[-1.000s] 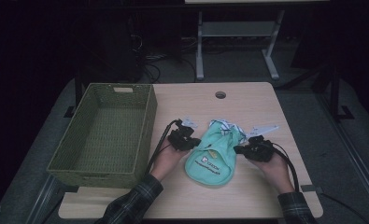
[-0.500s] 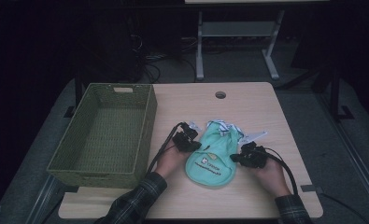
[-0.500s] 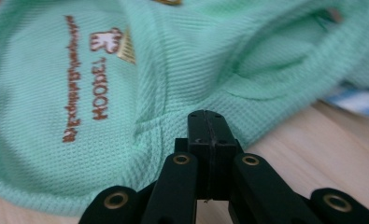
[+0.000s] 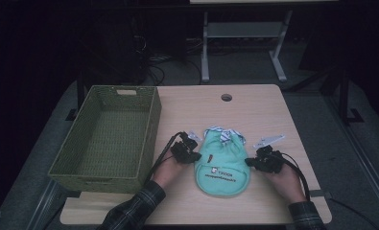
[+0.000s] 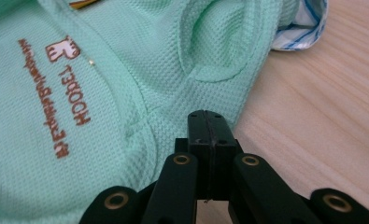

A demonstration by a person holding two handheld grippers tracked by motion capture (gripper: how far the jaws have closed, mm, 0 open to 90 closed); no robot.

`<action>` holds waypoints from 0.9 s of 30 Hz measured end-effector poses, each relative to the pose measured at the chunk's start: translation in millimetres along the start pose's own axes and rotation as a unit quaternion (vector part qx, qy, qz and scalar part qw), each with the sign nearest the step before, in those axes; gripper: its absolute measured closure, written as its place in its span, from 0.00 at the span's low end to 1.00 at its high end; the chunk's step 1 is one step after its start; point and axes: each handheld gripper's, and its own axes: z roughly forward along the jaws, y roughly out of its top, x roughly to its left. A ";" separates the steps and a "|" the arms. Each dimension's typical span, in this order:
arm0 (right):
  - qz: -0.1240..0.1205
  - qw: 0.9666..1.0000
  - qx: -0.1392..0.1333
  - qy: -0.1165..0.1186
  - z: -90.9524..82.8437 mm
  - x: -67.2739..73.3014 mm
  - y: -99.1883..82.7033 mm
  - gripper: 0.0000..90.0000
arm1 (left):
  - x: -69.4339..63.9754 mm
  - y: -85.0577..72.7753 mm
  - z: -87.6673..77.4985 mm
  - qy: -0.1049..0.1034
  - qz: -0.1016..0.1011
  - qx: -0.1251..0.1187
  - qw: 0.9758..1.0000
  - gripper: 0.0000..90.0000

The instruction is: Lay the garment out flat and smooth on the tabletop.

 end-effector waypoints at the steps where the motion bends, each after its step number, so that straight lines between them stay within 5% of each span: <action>1: -0.001 1.000 0.000 0.003 -0.4 -0.2 0.6 1.00 | -0.2 0.3 0.1 -0.004 -0.005 -0.002 1.000 1.00; 10: 0.005 0.999 -0.052 0.003 -7.7 -11.3 21.4 1.00 | 13.1 22.9 -6.5 0.017 -0.024 -0.047 0.998 1.00; 17: 0.020 0.997 -0.068 0.002 6.4 -27.3 49.3 1.00 | 29.8 41.3 5.7 0.035 -0.036 -0.064 0.997 1.00; 27: 0.020 0.998 -0.053 0.002 30.0 -34.4 68.7 1.00 | 37.2 50.3 35.2 0.044 -0.035 -0.041 0.998 1.00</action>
